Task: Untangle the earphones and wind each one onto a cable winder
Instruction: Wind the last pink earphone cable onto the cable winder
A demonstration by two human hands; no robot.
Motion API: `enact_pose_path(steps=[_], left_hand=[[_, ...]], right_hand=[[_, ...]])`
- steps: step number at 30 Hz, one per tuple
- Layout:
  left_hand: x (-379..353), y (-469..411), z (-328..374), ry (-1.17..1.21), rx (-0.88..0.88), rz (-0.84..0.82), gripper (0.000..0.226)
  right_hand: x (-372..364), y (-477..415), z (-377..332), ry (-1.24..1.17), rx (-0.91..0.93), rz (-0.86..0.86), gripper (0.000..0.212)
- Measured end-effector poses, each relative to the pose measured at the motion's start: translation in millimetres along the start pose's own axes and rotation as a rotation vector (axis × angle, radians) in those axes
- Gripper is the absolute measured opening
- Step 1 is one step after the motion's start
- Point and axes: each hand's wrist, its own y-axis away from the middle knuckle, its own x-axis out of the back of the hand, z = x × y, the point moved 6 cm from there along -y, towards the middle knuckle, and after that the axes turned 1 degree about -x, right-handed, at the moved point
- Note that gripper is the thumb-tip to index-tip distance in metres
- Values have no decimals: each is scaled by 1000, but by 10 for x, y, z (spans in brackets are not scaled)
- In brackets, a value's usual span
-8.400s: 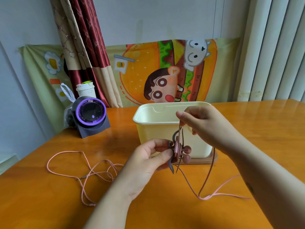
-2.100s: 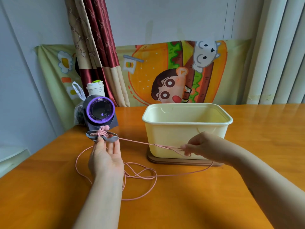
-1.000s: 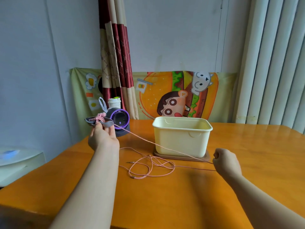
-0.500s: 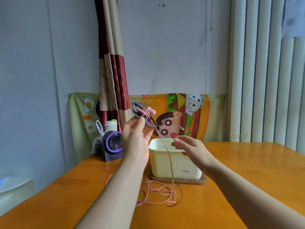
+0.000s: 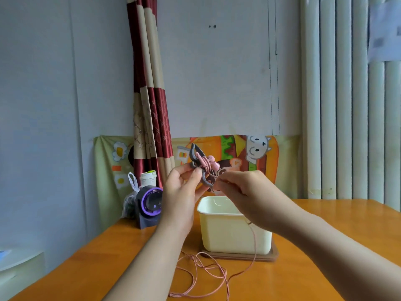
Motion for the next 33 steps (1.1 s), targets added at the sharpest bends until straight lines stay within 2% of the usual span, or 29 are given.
enact_pose_path(steps=[4, 10, 15, 20, 24, 27, 28, 29, 31, 33], left_hand=[[-99, 106, -38, -36, 28, -89, 16], [-191, 214, -99, -80, 121, -267, 12], [-278, 294, -90, -110, 158, -418, 26], [-302, 346, -85, -56, 200, -473, 27], [-336, 386, -56, 7, 229, -514, 34], [-357, 345, -48, 123, 254, -427, 36], [-346, 330, -70, 160, 268, -364, 38], [-331, 320, -101, 191, 281, -303, 41], [-294, 316, -167, 230, 300, -197, 37], [-219, 303, -231, 224, 301, -90, 21]], right_hand=[[245, -55, -56, 21, 28, 45, 28], [537, -219, 3, 21, -36, -6, 24], [619, -336, 138, -41, -69, -49, 29], [548, -296, 287, -231, -118, -40, 42], [330, -222, 505, -502, -253, -32, 58], [-72, -88, 567, -852, -387, -108, 47], [-198, -41, 565, -910, -427, -109, 38], [-290, 5, 565, -943, -462, -94, 40], [-413, 82, 537, -929, -477, -61, 48], [-441, 137, 477, -770, -421, -56, 39]])
